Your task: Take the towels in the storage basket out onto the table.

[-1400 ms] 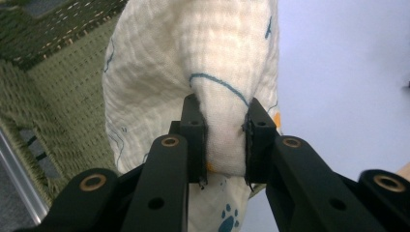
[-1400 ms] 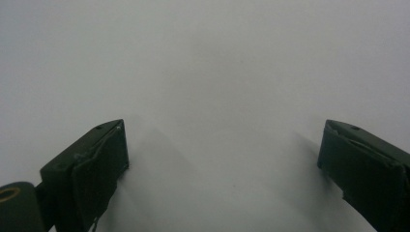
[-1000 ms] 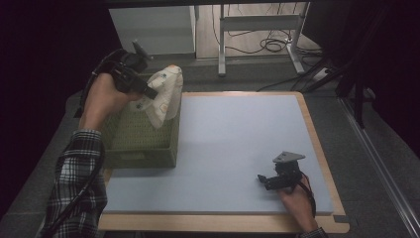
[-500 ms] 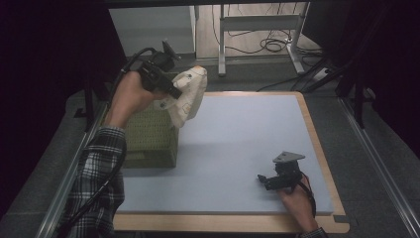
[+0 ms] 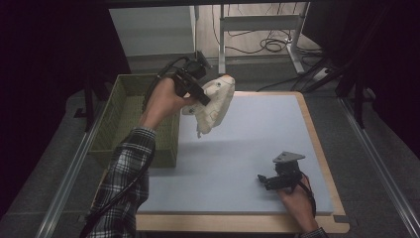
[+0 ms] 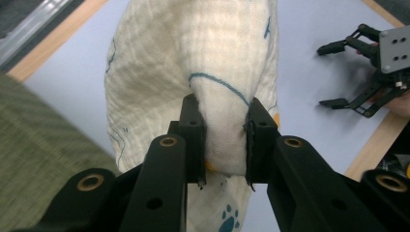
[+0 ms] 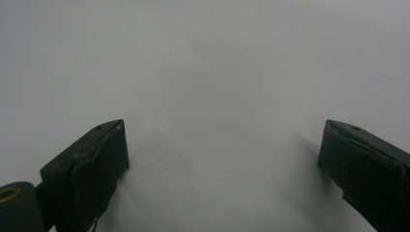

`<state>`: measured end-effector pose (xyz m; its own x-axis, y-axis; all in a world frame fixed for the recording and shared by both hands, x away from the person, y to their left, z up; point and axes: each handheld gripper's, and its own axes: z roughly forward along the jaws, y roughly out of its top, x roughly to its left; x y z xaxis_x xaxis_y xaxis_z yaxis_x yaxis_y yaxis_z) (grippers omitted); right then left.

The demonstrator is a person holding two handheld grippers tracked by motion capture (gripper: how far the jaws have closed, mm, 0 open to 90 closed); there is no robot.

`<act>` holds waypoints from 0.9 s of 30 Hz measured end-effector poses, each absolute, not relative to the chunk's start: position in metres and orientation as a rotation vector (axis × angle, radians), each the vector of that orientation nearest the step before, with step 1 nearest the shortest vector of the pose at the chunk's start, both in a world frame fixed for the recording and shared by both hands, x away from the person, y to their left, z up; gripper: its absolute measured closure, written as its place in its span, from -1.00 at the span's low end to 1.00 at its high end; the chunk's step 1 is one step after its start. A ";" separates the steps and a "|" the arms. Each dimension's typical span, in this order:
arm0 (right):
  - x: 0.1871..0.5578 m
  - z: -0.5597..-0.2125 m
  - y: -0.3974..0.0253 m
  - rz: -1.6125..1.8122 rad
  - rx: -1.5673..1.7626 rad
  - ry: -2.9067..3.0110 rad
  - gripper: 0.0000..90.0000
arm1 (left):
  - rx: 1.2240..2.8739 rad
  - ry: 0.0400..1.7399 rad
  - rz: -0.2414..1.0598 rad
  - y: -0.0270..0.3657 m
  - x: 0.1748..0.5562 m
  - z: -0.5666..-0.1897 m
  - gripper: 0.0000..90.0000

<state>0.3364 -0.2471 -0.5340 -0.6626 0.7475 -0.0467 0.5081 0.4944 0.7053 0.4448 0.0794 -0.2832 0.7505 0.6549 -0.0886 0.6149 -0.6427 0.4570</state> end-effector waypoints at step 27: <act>0.337 -0.534 -0.247 0.960 1.047 2.397 -0.91 | 2.520 0.940 0.022 0.013 0.482 -0.435 0.53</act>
